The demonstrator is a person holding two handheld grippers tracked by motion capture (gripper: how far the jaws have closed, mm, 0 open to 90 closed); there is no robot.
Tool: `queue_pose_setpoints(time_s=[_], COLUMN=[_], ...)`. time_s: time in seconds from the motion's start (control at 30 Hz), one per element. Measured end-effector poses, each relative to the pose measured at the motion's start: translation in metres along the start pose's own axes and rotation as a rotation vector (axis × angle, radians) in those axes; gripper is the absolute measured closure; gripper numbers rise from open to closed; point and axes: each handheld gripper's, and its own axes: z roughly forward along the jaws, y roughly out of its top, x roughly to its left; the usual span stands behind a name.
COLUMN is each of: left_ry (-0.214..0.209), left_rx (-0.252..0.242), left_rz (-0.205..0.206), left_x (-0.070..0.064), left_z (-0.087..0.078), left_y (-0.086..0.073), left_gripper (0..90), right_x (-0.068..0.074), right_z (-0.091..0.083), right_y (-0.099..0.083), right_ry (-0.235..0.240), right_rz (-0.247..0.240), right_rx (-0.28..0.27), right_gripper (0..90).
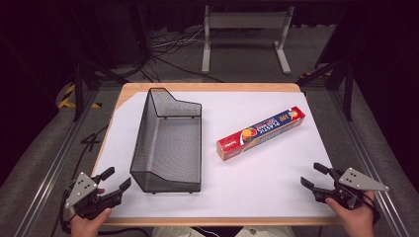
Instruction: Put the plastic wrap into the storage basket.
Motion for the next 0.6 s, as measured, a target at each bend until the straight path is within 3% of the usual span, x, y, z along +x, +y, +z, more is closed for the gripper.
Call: queue_pose_setpoints(time_s=[0.4,0.6], left_ry=[-0.008,-0.006], left_rx=[0.004,0.009], left_rz=[-0.001,0.000], left_x=[-0.002,-0.003], left_z=[0.001,0.001], left_y=[0.001,0.002], left_gripper=[30.5,30.5], right_x=[0.004,0.020], right_z=[0.005,0.026], right_y=[0.007,0.025], right_ry=[0.052,0.116], right_rz=[-0.018,-0.058], right_rx=[0.007,0.021], right_gripper=[36.8,38.3])
